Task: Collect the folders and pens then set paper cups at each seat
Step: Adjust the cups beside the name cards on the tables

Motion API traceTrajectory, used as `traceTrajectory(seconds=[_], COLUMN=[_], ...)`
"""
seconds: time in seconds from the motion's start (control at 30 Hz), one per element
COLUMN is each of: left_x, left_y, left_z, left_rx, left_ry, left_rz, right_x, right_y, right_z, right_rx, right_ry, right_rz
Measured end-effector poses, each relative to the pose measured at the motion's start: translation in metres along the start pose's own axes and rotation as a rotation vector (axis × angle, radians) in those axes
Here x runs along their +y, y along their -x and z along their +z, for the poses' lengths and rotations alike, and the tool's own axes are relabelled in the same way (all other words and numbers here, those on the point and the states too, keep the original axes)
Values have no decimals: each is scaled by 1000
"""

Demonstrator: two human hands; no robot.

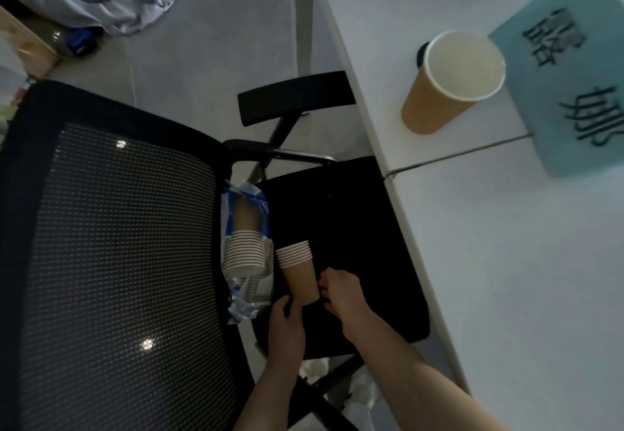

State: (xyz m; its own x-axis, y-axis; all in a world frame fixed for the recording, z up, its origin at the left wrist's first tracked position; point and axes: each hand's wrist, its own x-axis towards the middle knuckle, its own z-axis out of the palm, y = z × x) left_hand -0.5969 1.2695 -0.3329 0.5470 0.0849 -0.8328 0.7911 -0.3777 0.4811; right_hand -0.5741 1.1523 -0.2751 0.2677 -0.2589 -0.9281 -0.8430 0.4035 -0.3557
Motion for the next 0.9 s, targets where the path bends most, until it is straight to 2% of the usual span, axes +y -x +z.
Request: traceTrajectory(seconds=[0.1,0.23,0.3,0.47,0.57,0.7,0.77,0.9], left_x=[2,32,56,118,135,150,148,141], left_y=[22,64,91,144,151,162,155,138], left_z=[-9,-17,-19,0,22,55,69,82], left_rx=[-28,-22,-27,9,73,14,-51,-74], left_ry=[-7,-83,-121,-287,-546,-796,-912,-1089], left_rz=[-32,33,153,597,897,1267,1317,1268], right_x=[-9,-23,-34,-68,-93,-131,-148,-172], right_y=[41,105,138,184,190,177,168,148], right_z=[-14,-44,-60,-105,-137,-171,-179,-178], right_rx=[-24,-38,-19,62,118,232,252,210], right_ry=[0,25,52,46,7,20,39,151], right_rz=[-16,-231,-314,-468,-523,-641,-685,-735])
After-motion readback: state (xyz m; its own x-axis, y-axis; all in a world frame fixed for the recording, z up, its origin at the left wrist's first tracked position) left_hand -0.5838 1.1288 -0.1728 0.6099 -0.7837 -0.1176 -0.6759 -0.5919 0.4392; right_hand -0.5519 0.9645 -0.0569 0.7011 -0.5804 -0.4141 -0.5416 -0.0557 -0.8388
